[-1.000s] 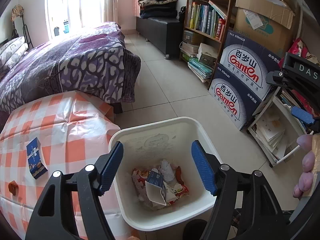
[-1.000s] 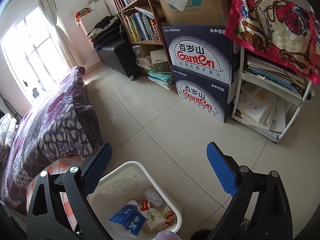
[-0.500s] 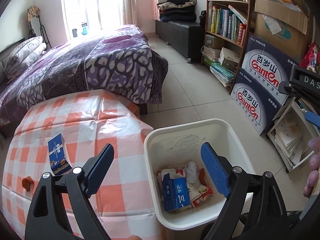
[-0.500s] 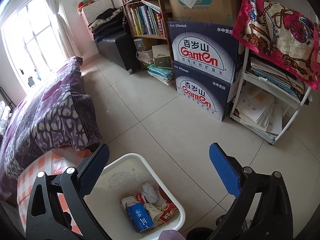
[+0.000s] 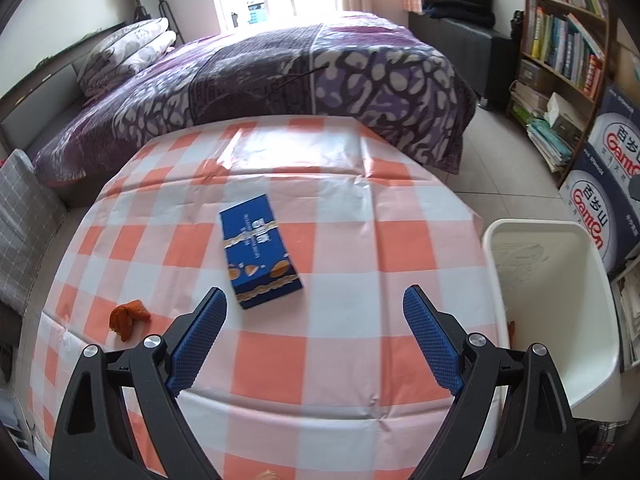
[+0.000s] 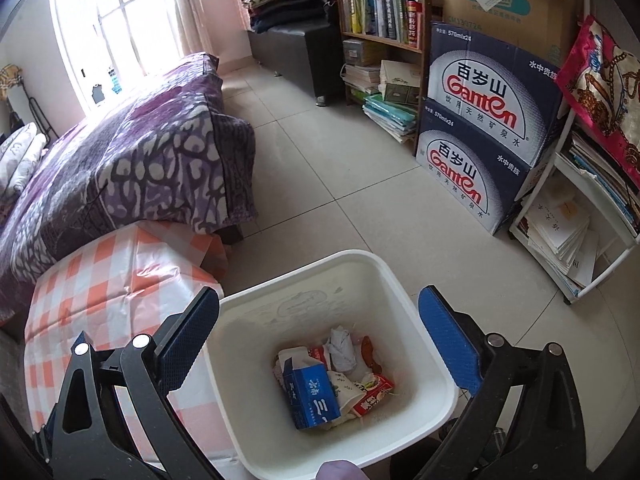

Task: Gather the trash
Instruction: 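Move left gripper to table and grasp the orange peel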

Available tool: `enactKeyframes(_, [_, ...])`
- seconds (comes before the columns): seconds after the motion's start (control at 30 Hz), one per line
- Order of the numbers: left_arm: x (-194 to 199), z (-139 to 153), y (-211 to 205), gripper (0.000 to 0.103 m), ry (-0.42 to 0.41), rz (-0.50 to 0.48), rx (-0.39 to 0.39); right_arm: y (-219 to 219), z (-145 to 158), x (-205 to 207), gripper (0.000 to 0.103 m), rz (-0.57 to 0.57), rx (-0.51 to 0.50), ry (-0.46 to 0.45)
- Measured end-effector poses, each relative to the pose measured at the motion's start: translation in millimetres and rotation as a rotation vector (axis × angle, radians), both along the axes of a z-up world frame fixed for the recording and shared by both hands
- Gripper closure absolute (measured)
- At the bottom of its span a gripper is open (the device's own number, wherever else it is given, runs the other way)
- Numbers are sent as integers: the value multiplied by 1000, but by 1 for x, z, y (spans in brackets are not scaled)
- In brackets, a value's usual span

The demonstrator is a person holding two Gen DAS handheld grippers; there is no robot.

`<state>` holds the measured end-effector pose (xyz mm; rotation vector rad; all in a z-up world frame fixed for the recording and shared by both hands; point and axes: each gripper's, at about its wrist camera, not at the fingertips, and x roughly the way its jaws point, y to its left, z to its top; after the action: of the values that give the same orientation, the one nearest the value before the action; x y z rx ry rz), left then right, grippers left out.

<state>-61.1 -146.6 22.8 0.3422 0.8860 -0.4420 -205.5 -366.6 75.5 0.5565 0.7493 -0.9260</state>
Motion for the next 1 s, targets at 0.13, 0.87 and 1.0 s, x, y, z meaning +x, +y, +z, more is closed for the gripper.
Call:
enactKeyframes(0.13, [34, -14, 40, 16, 39, 108, 47, 20, -7, 28, 7, 62, 10, 24])
enactKeyframes(0.87, [128, -58, 155, 44, 310, -80, 88, 137, -52, 147, 7, 517, 61, 104])
enactKeyframes(1.0, [121, -54, 162, 71, 309, -103, 66, 159, -64, 171, 7, 606, 86, 118])
